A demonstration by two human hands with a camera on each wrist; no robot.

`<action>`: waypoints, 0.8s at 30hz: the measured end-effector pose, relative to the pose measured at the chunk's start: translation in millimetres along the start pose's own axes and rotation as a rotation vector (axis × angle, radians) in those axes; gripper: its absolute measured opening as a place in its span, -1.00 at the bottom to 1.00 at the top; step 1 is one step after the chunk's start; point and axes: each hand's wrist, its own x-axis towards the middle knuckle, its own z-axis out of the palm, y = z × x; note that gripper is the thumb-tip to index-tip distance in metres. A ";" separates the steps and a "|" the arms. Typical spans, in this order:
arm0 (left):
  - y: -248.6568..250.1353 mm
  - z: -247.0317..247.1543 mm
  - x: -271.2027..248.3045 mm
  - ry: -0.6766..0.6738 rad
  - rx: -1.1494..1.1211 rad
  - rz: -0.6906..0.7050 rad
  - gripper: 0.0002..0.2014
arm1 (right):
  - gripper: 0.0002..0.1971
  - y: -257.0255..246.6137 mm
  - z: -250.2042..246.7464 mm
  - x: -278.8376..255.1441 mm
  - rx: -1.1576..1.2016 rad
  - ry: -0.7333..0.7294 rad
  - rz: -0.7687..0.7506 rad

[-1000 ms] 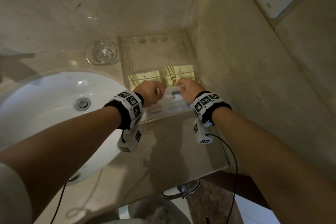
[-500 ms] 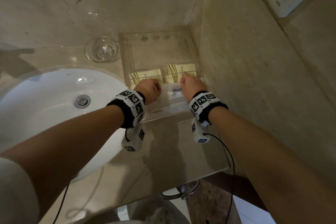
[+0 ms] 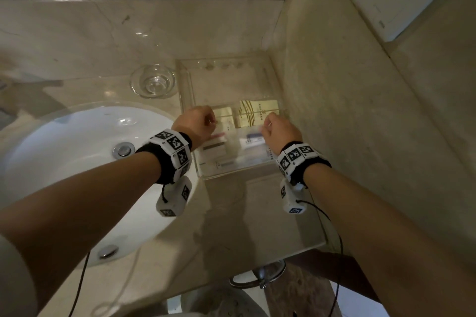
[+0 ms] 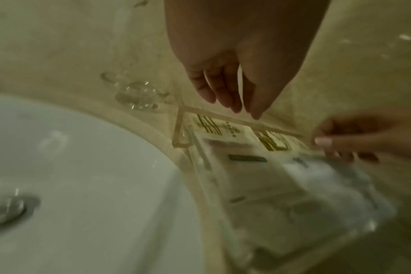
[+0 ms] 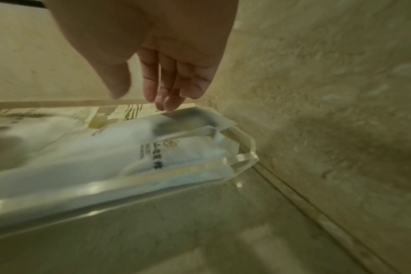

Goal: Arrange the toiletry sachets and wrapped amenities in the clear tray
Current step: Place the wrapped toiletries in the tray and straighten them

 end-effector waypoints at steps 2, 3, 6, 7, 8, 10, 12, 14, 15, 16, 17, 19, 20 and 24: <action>-4.5 1.3 -4.5 0.000 0.129 0.138 -0.72 | -0.69 -0.2 2.7 -3.2 0.012 -0.037 -0.070; -5.4 2.4 -6.8 0.001 0.183 0.198 -0.66 | -0.62 -0.8 4.9 -4.8 0.014 -0.049 -0.112; -3.9 7.4 -14.6 -0.123 0.403 0.240 -0.49 | -0.41 -6.9 13.9 -12.9 0.013 -0.052 -0.200; -3.6 9.1 -17.1 -0.187 0.479 0.226 -0.41 | -0.37 -9.5 17.0 -16.0 0.013 -0.062 -0.212; -2.3 10.4 -20.3 -0.237 0.529 0.206 -0.33 | -0.34 -11.5 20.2 -18.8 0.011 -0.082 -0.218; 0.2 13.7 -26.1 -0.296 0.558 0.159 -0.17 | -0.27 -12.0 25.9 -22.2 -0.027 -0.134 -0.244; 0.6 18.5 -30.8 -0.323 0.571 0.124 -0.01 | -0.21 -9.4 29.8 -23.6 -0.076 -0.177 -0.266; -1.9 21.4 -34.2 -0.354 0.640 0.112 0.12 | -0.17 -7.0 31.1 -24.6 -0.079 -0.200 -0.270; -4.1 22.0 -33.9 -0.370 0.682 0.115 0.18 | -0.15 -6.4 30.6 -25.0 -0.075 -0.203 -0.272; -6.8 22.2 -33.4 -0.383 0.720 0.122 0.23 | -0.13 -6.2 29.9 -25.7 -0.078 -0.209 -0.274; -9.6 22.5 -33.0 -0.392 0.749 0.130 0.26 | -0.10 -6.2 28.8 -26.7 -0.095 -0.220 -0.280; -13.4 23.2 -32.3 -0.394 0.792 0.145 0.31 | -0.01 -6.9 27.2 -28.1 -0.171 -0.276 -0.290; -14.5 23.8 -32.3 -0.393 0.810 0.150 0.32 | 0.05 -7.7 27.4 -28.8 -0.219 -0.311 -0.293; -14.5 27.6 -32.6 -0.372 0.843 0.159 0.32 | 0.14 -8.8 31.8 -29.5 -0.349 -0.349 -0.290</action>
